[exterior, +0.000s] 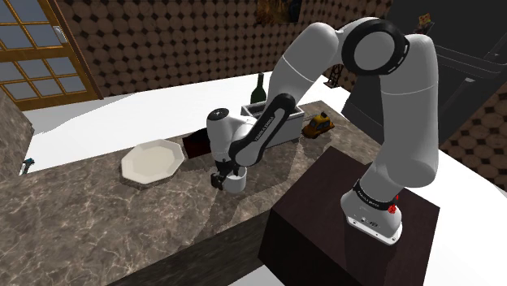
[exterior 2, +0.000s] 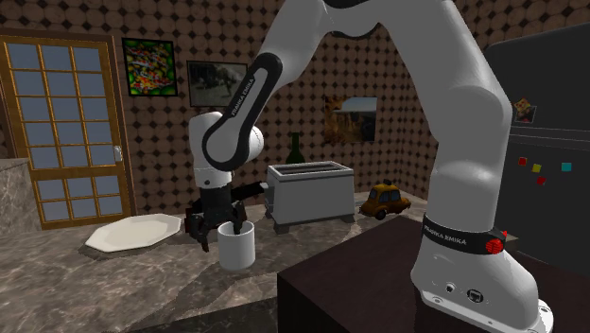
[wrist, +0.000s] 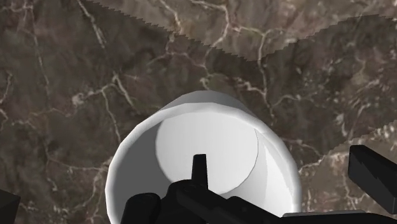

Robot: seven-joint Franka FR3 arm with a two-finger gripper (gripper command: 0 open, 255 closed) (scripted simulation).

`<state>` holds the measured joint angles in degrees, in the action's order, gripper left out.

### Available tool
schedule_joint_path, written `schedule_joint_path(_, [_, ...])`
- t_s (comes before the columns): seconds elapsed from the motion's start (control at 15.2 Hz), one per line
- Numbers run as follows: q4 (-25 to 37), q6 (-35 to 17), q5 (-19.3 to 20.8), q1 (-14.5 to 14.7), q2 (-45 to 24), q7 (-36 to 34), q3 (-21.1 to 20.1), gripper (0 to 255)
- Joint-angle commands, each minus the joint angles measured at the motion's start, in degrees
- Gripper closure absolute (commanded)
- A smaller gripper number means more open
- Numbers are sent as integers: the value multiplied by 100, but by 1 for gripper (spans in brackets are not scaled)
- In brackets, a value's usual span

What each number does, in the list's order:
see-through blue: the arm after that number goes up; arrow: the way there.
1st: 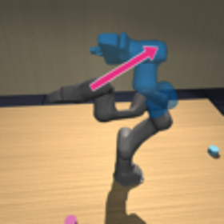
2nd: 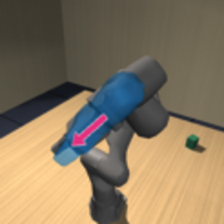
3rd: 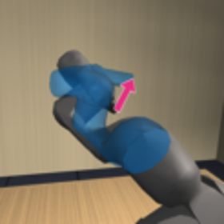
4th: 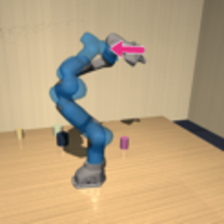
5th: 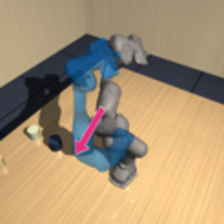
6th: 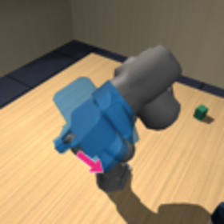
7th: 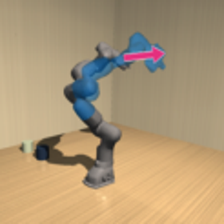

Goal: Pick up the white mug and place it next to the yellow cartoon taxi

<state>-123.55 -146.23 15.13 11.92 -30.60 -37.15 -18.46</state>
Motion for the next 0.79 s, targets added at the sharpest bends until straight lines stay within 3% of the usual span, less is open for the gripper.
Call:
schedule_joint_path(0.0, [1, -7, 4, 2, -7, -2, 3, 0])
schedule_joint_path(0.26, [0, -7, 3, 2, -6, -2, 3, 0])
schedule_joint_path(0.33, [0, -7, 3, 2, -6, -2, 3, 255])
schedule_joint_path(0.73, [1, -6, 3, 2, -6, -2, 3, 255])
